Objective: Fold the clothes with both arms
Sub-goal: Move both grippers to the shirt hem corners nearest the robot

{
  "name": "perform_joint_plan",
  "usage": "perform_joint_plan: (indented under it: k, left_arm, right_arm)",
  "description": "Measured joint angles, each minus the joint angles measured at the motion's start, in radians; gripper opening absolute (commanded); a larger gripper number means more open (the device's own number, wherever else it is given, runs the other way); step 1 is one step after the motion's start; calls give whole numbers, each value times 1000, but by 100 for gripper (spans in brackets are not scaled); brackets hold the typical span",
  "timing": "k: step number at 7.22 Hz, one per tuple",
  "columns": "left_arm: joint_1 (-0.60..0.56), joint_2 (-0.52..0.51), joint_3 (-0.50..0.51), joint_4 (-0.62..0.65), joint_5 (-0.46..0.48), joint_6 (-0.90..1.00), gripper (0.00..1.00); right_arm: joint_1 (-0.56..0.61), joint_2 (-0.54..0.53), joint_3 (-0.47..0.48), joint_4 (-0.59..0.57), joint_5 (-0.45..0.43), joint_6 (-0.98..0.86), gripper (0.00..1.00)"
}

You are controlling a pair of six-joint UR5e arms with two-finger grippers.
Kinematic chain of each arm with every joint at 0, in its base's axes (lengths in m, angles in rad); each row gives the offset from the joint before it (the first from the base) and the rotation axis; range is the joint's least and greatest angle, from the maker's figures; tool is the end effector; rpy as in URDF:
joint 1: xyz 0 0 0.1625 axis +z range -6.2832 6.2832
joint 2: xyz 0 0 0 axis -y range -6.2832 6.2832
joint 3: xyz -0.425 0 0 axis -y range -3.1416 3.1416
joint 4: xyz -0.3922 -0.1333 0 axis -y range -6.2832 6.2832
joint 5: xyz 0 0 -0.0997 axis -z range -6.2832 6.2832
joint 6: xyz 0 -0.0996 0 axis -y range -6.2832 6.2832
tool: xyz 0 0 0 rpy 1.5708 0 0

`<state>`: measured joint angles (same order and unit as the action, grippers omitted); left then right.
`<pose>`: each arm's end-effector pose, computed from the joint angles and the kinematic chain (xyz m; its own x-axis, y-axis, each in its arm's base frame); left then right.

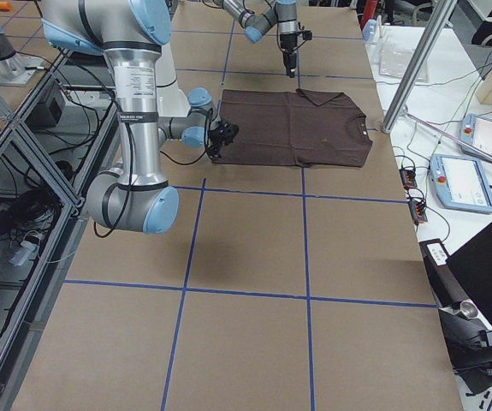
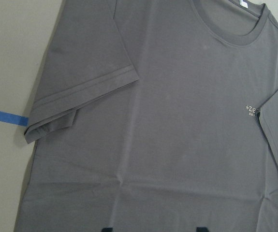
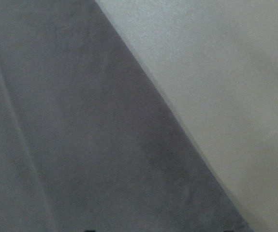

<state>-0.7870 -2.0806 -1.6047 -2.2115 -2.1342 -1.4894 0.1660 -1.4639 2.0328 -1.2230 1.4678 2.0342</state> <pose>0.4082 -0.5230 0.2699 0.2854 -0.1890 -0.9396 0.2271 0.9658 -0.1253 -0.4843 -0.2267 0.3550 0.4274 0.5224 0.7379 -0.4872 0.8206 -0.2988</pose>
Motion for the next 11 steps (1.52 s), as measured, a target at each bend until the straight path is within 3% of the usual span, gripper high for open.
perform_joint_plan:
  k: [5, 7, 8, 9, 11]
  left_arm:
    - [1, 7, 6, -8, 3, 3, 65]
    - [2, 8, 9, -8, 5, 2, 65]
    - [2, 8, 13, -9, 5, 3, 65]
    - [2, 7, 15, -9, 5, 2, 65]
    - [2, 7, 17, -10, 5, 2, 65]
  right_arm:
    - [-31, -15, 16, -92, -10, 35, 70]
    - [-32, -25, 18, -98, 1, 35, 46]
    - [-32, -27, 18, -99, 5, 35, 11]
    - [-32, -29, 18, -99, 7, 35, 0]
    - [-32, -36, 18, -99, 14, 35, 0]
